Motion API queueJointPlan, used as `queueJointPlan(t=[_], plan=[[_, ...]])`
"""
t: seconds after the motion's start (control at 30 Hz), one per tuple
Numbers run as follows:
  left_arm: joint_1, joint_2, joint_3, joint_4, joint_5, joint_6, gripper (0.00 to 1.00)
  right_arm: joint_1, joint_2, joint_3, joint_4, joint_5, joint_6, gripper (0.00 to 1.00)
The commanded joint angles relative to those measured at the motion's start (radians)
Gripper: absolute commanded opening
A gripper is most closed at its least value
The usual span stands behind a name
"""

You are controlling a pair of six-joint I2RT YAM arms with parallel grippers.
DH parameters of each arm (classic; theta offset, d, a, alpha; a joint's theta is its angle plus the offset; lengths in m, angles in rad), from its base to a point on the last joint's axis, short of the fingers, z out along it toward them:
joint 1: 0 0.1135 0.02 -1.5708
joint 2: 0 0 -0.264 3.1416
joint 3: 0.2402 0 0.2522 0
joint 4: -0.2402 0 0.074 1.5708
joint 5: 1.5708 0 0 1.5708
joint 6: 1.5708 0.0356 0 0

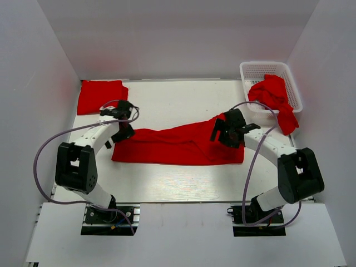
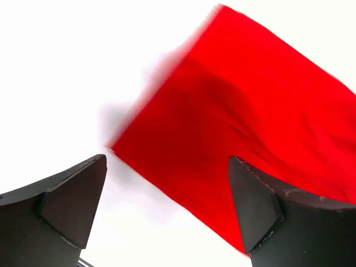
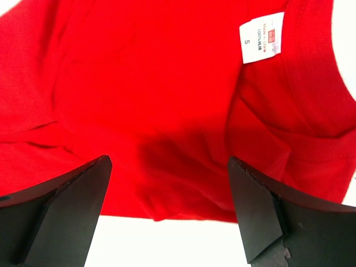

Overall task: Fold and stack the t-shirts
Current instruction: Fold the other side of the tshirt into a rectangle

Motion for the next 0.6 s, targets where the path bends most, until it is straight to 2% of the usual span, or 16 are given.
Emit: queueJointPlan(t=[0.0, 0.17, 0.2, 0.3, 0.37, 0.4, 0.57], plan=[[0.090, -0.106, -0.084, 0.015, -0.072, -0.028, 1.00, 0.003, 0.047, 0.044, -0.003, -0.001, -0.030, 0.90], [0.195, -0.242, -0.274, 0.390, 0.103, 0.156, 1.00, 0.002, 0.082, 0.066, -0.008, -0.003, -0.033, 0.90], [0.196, -0.257, -0.293, 0.446, 0.133, 0.266, 1.00, 0.002, 0.091, 0.067, -0.009, -0.004, -0.033, 0.90], [0.205, -0.311, -0.357, 0.604, 0.271, 0.389, 1.00, 0.006, 0.105, 0.080, -0.020, -0.007, -0.035, 0.90], [0.205, -0.335, -0.419, 0.701, 0.388, 0.545, 1.00, 0.003, 0.119, 0.089, -0.028, -0.003, -0.032, 0.90], [0.205, -0.335, -0.428, 0.744, 0.389, 0.578, 1.00, 0.003, 0.122, 0.089, -0.029, -0.004, -0.033, 0.90], [0.225, -0.299, -0.385, 0.699, 0.375, 0.670, 1.00, 0.003, 0.138, 0.104, -0.052, 0.005, -0.030, 0.90]])
